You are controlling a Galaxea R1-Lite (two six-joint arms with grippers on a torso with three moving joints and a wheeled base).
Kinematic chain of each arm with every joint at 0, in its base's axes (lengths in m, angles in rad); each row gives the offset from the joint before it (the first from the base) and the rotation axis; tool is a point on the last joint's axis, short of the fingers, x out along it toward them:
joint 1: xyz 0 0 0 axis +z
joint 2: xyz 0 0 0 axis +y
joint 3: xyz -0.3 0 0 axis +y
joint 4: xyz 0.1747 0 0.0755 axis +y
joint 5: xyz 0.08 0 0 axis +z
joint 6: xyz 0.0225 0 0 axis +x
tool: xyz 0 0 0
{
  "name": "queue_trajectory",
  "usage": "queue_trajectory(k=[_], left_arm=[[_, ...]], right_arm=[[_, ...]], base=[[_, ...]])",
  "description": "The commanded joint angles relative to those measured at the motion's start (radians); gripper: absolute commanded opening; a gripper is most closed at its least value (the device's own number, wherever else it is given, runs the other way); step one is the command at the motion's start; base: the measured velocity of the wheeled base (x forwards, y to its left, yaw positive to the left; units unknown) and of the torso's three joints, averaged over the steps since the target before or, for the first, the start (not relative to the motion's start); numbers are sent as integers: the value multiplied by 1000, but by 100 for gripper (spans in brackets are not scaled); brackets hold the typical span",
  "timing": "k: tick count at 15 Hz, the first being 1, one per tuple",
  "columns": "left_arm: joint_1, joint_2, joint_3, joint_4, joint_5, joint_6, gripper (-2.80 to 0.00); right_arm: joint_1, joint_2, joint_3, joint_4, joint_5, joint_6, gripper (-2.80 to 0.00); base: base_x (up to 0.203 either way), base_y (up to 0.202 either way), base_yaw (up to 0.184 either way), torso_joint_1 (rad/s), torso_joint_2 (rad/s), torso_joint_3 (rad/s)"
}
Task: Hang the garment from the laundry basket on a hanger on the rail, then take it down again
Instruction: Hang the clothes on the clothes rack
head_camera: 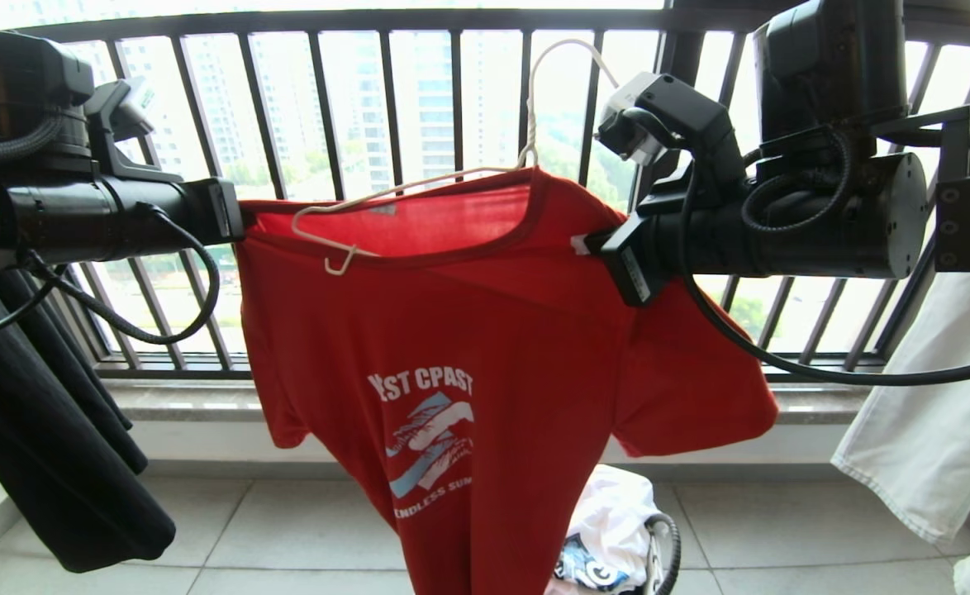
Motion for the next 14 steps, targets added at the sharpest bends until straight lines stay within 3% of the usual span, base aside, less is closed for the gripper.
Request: queue_trajectory(k=[1,14], left_arm=[[0,3,-1,-3,-1,-1,-280],[0,3,22,7,-2,37,-280]], right_arm=[[-1,-3,-1,-21,0,-5,-280],[-38,3,-90,-35,0,-19,-280]], base=[[0,0,0,0,0,0],[0,0,0,0,0,0]])
